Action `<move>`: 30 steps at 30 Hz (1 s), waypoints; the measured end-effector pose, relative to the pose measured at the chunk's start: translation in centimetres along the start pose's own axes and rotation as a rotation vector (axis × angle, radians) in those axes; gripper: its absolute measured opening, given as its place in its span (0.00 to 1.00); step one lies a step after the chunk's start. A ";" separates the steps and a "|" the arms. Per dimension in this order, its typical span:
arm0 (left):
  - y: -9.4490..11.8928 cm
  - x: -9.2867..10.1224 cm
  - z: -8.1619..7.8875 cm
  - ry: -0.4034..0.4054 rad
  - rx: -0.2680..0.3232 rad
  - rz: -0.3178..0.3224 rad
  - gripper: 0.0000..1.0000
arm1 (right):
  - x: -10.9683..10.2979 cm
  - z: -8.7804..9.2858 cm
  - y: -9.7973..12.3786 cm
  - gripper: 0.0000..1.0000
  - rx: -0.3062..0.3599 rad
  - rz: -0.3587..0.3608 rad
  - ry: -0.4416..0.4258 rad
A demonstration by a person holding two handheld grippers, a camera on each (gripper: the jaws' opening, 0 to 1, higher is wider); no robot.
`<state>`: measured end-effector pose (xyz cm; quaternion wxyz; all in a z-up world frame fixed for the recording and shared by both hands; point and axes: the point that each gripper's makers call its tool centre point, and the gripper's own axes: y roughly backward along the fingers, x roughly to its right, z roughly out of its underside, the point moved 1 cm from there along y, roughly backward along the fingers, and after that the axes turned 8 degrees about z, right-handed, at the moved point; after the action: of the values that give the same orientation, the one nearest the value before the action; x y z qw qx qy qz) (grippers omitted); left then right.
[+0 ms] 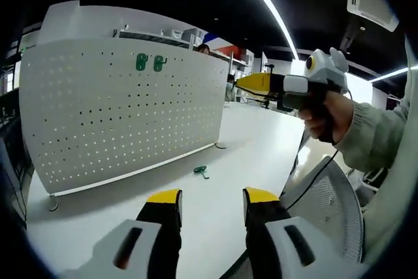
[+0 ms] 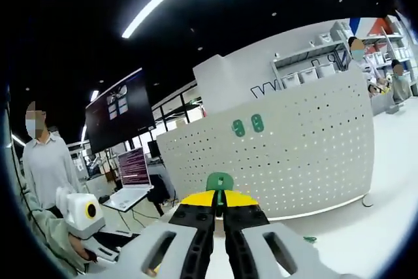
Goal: Insert the hook assembly into the mounting plate slot until the hook locks in place.
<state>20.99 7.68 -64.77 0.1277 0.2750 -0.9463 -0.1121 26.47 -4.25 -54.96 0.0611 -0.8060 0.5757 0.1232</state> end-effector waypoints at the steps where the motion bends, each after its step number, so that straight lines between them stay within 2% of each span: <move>1: 0.0 0.0 0.1 0.000 -0.002 0.000 0.39 | 0.3 -0.1 -0.1 0.02 0.003 0.009 0.004; 6: -0.1 0.1 0.3 0.001 -0.009 0.005 0.39 | 1.8 -0.9 -0.9 0.02 0.016 0.050 0.049; 14: -0.3 0.2 0.7 0.003 -0.021 0.013 0.39 | 3.0 -2.4 -2.8 0.02 0.053 0.086 0.112; 20: -0.3 0.1 1.0 0.010 -0.027 0.016 0.39 | 3.9 -3.5 -4.2 0.02 0.075 0.123 0.197; 30: -0.3 0.2 1.7 0.019 -0.040 0.025 0.39 | 5.0 -4.7 -6.5 0.02 0.102 0.157 0.252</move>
<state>20.45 7.56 -66.39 0.1436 0.2617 -0.9459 -0.1267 34.77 -7.75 -52.07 0.0194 -0.7635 0.6455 -0.0041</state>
